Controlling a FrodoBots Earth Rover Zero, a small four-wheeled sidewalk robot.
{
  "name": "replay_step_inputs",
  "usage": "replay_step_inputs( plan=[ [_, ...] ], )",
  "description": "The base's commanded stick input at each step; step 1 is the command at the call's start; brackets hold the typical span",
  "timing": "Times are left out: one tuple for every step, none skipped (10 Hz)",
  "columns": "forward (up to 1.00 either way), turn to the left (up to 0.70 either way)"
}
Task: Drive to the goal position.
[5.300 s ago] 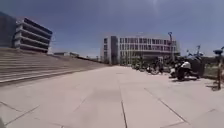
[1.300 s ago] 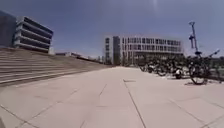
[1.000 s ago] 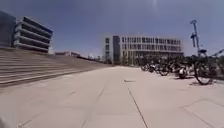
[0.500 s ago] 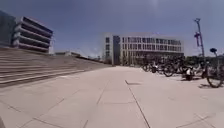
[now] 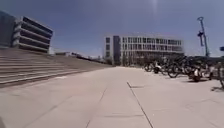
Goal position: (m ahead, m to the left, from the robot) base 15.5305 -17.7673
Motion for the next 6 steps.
replay_step_inputs(
  plan=[
    [0.78, -0.02],
    [0.78, -0.17],
    [0.78, -0.3],
    [0.78, -0.29],
    [0.78, 0.0],
    [0.78, 0.0]
  ],
)
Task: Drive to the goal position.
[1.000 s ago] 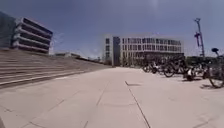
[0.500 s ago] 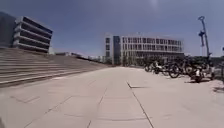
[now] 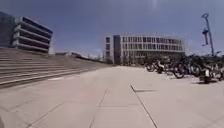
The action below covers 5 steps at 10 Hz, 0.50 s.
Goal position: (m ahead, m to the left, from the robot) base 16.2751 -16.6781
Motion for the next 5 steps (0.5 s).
replay_step_inputs(
  plan=[
    [0.78, 0.0],
    [0.78, -0.02],
    [0.78, -0.02],
    [0.78, -0.02],
    [0.78, -0.02]
  ],
)
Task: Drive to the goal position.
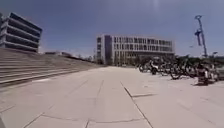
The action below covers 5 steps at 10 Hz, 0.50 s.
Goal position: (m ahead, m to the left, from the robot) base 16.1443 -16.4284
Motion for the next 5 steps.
replay_step_inputs(
  plan=[
    [0.78, -0.02],
    [0.78, -0.02],
    [0.78, -0.02],
    [0.78, -0.02],
    [0.78, -0.02]
  ],
)
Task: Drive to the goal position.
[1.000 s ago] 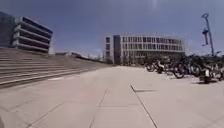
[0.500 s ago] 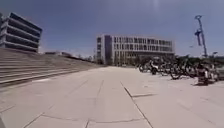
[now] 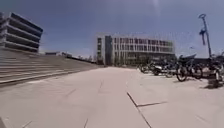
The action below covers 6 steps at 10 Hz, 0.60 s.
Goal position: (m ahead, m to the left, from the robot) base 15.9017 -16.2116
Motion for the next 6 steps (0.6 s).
replay_step_inputs(
  plan=[
    [0.78, -0.02],
    [0.78, -0.02],
    [0.78, -0.02],
    [0.78, -0.02],
    [0.78, -0.02],
    [0.78, -0.02]
  ],
)
